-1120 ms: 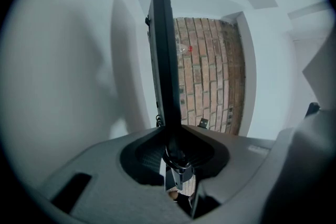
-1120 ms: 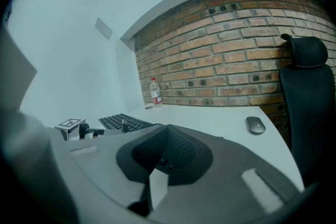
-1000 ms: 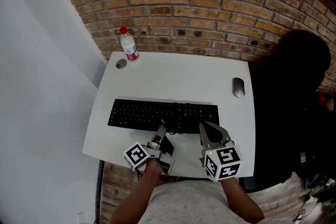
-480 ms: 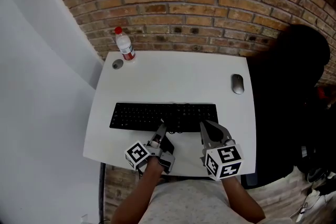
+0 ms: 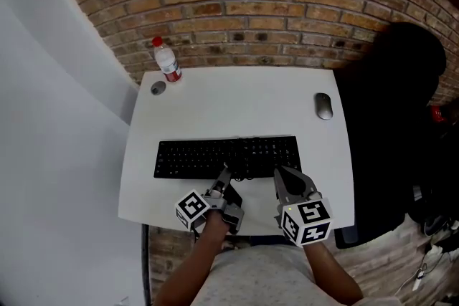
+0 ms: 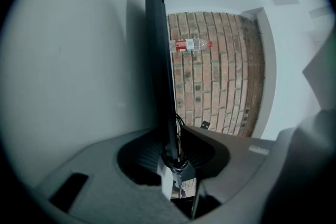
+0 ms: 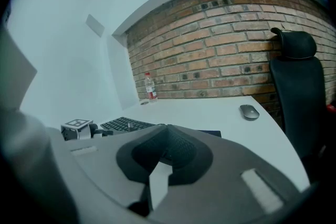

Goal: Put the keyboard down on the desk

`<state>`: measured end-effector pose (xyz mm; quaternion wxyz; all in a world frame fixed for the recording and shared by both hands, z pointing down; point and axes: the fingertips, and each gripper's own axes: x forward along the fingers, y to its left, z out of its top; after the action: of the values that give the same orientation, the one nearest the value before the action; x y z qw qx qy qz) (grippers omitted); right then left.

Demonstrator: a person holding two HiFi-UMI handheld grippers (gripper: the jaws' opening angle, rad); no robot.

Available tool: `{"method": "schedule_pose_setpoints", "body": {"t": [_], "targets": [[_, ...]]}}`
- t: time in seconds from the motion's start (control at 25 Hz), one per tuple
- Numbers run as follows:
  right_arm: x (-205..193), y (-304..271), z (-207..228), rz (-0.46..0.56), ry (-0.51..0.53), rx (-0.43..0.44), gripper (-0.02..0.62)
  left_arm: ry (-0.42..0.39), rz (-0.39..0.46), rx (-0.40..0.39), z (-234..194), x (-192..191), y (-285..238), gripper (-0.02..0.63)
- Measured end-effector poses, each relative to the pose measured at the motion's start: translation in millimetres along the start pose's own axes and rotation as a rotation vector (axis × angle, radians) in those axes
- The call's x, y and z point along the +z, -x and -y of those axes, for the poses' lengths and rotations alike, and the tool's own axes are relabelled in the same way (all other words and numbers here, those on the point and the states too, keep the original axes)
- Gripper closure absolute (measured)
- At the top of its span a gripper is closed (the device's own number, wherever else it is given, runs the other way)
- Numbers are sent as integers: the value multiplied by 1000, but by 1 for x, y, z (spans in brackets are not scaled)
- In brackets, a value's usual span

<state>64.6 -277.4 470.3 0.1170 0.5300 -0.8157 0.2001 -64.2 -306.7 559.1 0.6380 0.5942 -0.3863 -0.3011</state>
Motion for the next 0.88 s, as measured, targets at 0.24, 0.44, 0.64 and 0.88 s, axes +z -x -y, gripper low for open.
{"method": "schedule_pose_setpoints", "body": {"t": [0.24, 0.44, 0.64, 0.88], "targets": [[-5, 2, -3, -3, -7, -14, 586, 3, -14, 75, -9, 0, 3, 492], [-6, 4, -3, -7, -16, -18, 586, 18, -26, 103, -8, -1, 4, 454], [-8, 3, -8, -7, -16, -15, 586, 50, -25, 125, -9, -1, 6, 409], [-10, 4, -13, -6, -12, -14, 586, 82, -29, 131, -8, 1, 7, 360]]}}
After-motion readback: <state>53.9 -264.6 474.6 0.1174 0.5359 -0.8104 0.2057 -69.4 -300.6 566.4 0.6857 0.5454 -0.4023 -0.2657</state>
